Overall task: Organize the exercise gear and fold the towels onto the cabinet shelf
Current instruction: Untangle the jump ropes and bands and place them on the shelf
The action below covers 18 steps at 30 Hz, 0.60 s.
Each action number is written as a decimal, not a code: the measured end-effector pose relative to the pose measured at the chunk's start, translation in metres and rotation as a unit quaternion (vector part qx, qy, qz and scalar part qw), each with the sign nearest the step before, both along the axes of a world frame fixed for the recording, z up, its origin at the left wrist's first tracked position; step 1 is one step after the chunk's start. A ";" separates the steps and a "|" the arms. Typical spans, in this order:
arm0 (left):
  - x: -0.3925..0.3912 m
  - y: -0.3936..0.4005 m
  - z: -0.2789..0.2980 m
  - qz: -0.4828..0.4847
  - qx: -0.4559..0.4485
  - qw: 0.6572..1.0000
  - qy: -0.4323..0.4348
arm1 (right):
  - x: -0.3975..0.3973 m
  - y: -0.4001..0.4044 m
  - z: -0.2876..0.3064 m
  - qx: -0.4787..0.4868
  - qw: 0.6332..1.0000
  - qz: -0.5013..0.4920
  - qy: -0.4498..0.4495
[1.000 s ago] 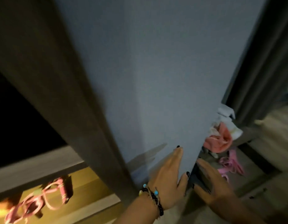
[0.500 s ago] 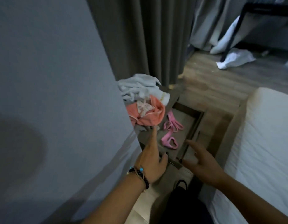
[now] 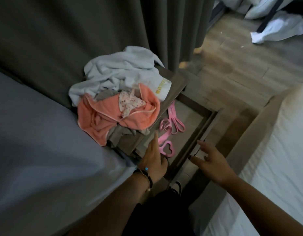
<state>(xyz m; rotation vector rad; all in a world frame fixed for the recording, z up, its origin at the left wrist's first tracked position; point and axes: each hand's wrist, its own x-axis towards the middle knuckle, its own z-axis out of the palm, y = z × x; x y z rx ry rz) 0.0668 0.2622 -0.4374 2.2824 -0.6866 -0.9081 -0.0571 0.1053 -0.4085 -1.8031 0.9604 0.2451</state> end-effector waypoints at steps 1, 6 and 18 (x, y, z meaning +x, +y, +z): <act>0.003 -0.007 -0.013 0.003 0.011 1.000 0.008 | 0.003 -0.008 -0.009 0.006 1.000 0.004 0.004; 0.020 -0.027 -0.075 -0.027 0.075 0.997 -0.010 | 0.020 -0.035 -0.054 0.023 0.999 0.024 0.019; 0.050 -0.060 -0.201 -0.046 0.162 0.986 0.005 | 0.058 -0.052 -0.139 0.016 0.998 0.047 0.025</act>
